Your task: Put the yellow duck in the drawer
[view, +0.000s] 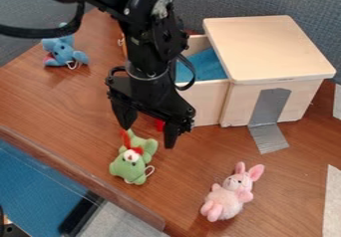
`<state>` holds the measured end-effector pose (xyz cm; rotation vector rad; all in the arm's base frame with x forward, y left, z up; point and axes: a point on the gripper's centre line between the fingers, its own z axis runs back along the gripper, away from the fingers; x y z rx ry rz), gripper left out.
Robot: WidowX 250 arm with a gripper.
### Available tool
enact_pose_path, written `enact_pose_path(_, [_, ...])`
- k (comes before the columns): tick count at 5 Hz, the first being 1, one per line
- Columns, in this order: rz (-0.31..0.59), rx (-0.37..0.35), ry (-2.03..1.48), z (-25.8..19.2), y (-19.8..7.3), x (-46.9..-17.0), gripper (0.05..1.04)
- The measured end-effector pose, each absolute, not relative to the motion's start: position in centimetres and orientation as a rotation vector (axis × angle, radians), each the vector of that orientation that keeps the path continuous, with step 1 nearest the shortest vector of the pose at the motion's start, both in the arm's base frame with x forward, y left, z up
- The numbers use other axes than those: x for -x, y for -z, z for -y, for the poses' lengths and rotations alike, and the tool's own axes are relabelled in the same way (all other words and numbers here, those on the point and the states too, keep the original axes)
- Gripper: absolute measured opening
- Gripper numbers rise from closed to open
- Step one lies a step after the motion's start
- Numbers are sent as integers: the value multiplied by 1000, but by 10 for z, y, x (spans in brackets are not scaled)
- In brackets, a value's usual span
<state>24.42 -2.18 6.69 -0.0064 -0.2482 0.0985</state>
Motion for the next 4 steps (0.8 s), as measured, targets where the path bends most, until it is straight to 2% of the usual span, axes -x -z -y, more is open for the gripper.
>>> enact_pose_path(1, [227,9,-99,22,-63,-243,1001])
enact_pose_path(3, [251,31,-337,-64,-90,-276,1001])
enact_pose_path(4, [262,29,-434,-108,-95,-304,1001])
